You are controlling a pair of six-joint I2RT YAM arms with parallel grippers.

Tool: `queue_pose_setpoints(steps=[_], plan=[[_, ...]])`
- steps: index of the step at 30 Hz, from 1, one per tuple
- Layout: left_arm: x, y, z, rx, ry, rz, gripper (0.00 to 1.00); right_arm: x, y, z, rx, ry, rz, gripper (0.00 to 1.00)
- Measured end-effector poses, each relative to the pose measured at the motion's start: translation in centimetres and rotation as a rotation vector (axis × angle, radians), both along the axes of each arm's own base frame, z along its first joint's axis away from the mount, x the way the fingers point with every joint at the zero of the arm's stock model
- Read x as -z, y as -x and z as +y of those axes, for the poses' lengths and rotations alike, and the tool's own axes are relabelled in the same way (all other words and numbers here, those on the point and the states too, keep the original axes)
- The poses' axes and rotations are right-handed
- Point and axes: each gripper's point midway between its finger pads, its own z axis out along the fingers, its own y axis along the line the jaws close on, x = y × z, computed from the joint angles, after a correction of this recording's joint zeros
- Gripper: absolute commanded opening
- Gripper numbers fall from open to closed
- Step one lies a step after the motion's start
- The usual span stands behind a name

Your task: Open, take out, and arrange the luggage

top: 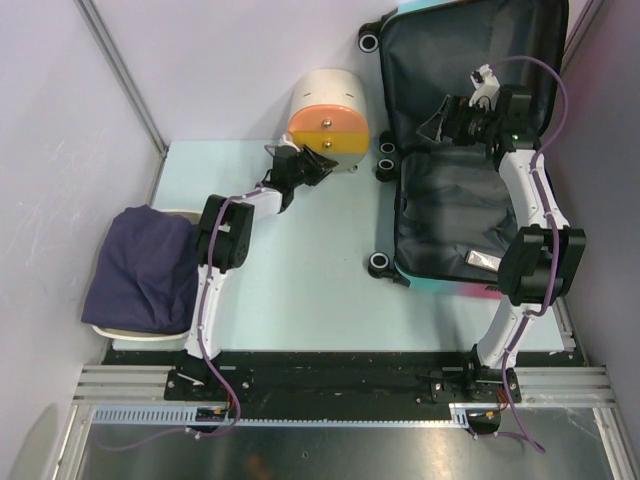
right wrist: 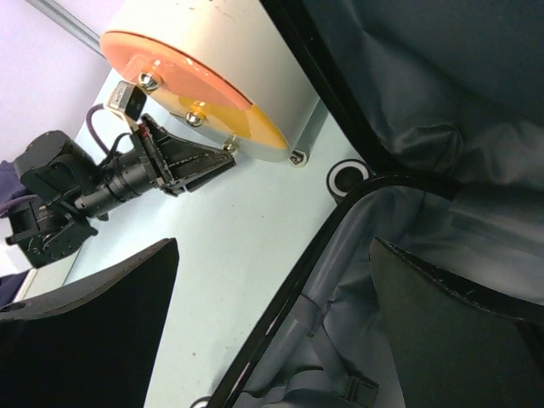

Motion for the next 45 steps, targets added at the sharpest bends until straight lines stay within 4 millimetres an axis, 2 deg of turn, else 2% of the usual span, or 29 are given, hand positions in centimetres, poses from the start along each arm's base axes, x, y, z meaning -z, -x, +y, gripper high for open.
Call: queue_pose_setpoints(steps=[4,5,7,13,25,31,36,39,45], plan=[[-0.2,-0.1,-0.1,-0.006,0.022,0.007,0.35,0.3,-0.6,-0.2,0.002,0.016,0.007,0.99],[-0.2,-0.1,-0.1,-0.01,0.029,0.009,0.41,0.5,-0.6,-0.2,0.001,0.018,0.012,0.99],[-0.4,-0.2,-0.1,-0.018,0.045,0.015,0.46,0.8,-0.6,-0.2,0.001,0.021,0.022,0.99],[-0.4,-0.2,-0.1,-0.033,0.066,0.025,0.5,1.6,-0.4,-0.3,-0.003,0.029,0.05,0.99],[2.9,0.8,1.1,-0.085,0.03,0.086,0.5,1.9,-0.2,-0.3,-0.008,0.041,0.056,0.99],[2.6,0.4,1.3,-0.112,0.038,0.083,0.49,2.1,-0.1,-0.4,-0.01,0.048,0.06,0.99],[1.3,-0.3,1.2,-0.122,0.058,0.057,0.48,2.1,-0.2,-0.5,-0.01,0.058,0.064,1.0],[1.0,-0.5,1.2,-0.129,0.073,0.058,0.45,2.0,-0.2,-0.5,-0.01,0.061,0.064,1.0],[1.5,-0.5,1.4,-0.159,0.095,0.108,0.28,2.1,-0.4,-0.4,-0.014,0.064,0.066,1.0]])
